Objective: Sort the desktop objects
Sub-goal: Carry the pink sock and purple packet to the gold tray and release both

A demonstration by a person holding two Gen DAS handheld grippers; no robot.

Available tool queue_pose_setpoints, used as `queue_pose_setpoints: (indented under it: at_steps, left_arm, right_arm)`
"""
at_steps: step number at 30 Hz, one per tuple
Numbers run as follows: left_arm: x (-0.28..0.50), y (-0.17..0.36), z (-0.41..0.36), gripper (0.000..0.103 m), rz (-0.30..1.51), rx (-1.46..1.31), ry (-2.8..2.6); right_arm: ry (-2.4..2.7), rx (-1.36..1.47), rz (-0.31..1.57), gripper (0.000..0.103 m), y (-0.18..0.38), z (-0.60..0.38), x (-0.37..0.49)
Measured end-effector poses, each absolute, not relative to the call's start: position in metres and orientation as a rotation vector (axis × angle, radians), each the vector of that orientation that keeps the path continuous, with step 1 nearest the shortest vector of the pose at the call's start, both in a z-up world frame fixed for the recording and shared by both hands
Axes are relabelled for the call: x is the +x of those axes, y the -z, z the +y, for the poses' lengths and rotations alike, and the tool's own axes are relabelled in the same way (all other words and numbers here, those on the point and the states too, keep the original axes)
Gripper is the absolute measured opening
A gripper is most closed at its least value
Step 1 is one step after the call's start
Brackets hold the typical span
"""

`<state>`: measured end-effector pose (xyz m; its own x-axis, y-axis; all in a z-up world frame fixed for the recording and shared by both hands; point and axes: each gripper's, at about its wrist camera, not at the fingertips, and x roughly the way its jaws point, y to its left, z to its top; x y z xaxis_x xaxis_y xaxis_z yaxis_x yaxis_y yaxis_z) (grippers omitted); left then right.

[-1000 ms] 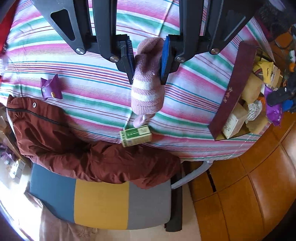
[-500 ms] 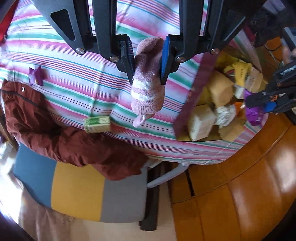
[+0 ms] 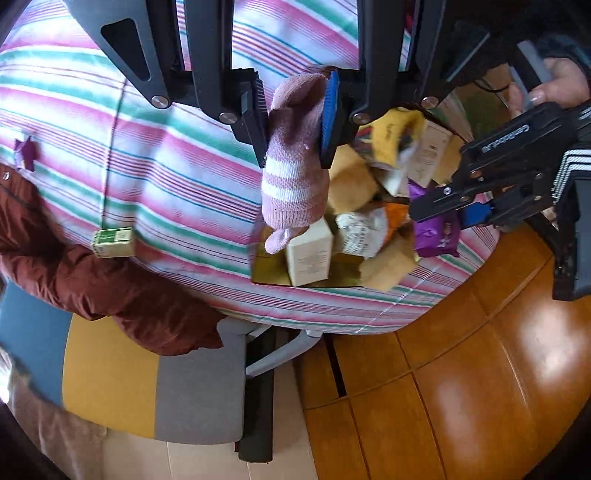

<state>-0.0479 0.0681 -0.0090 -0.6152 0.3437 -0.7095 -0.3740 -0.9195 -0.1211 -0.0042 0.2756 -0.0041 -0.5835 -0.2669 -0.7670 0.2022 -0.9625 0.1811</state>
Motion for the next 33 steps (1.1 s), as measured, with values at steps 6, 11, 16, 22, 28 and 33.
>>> queue_pose_setpoints:
  at_steps: [6,11,16,22,28,33]
  left_arm:
    - [-0.069,0.012,0.037,0.041,-0.052,-1.152,-2.485]
    - [-0.089,0.020,0.023,0.042,-0.105,-1.201,-2.436]
    - [-0.107,0.030,0.015,0.057,-0.181,-1.263,-2.390]
    - [-0.104,0.037,0.000,0.057,-0.234,-1.284,-2.434]
    - [-0.087,0.036,-0.014,0.057,-0.212,-1.259,-2.518]
    - [-0.071,0.040,-0.014,0.057,-0.174,-1.261,-2.539]
  right_arm:
    - [2.565,1.271,-0.152,0.025,0.005,0.261,-0.003]
    - [2.518,1.290,-0.188,0.031,0.014,0.252,-0.003]
    - [2.461,1.336,-0.219,0.039,0.030,0.247,-0.004]
    - [2.442,1.352,-0.169,0.041,0.038,0.244,0.004]
    - [2.442,1.373,-0.174,0.044,0.043,0.245,0.008]
    - [2.454,1.377,-0.175,0.053,0.046,0.246,0.012]
